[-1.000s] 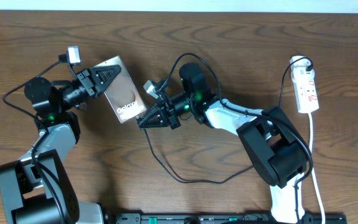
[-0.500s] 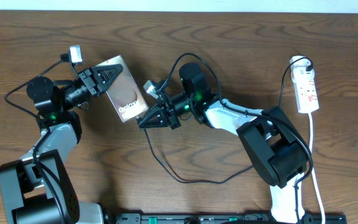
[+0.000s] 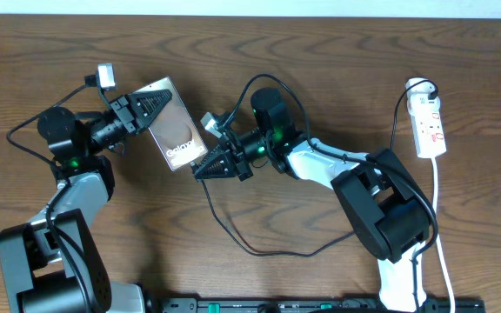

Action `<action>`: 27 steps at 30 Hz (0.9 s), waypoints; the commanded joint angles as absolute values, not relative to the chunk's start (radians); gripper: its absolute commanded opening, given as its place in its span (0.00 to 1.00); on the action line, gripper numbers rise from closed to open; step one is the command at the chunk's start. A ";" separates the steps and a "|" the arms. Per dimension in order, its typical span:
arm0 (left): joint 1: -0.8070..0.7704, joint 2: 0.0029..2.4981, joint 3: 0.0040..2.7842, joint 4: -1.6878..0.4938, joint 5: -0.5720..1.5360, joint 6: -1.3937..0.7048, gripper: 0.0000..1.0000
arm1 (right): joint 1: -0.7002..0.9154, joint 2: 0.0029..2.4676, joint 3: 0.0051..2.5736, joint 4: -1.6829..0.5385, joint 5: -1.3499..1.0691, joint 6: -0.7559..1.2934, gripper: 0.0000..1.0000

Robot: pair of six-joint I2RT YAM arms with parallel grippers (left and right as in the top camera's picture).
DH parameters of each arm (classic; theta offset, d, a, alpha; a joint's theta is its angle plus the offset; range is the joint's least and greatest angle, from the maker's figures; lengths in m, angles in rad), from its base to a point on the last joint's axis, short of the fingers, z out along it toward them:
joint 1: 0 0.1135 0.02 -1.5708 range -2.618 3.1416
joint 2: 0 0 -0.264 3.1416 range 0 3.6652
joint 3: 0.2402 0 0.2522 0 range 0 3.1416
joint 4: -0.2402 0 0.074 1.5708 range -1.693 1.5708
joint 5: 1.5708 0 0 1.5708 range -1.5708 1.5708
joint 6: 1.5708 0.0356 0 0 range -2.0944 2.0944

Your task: Plug charger to phone and switch on socket

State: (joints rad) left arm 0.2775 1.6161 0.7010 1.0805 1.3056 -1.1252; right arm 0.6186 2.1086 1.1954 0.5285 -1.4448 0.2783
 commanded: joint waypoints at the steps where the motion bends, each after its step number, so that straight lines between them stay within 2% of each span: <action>1: 0.266 1.613 0.717 1.089 1.331 -1.118 0.08 | 0.617 2.115 1.196 0.530 -1.443 0.277 0.01; 27: 0.261 1.613 0.717 1.089 1.395 -1.092 0.07 | 0.617 2.115 1.196 0.530 -1.443 0.277 0.01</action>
State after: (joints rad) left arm 0.2710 1.6161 0.7010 1.0805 1.3220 -1.1133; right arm 0.6193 2.1086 1.1954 0.5270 -1.4559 0.2783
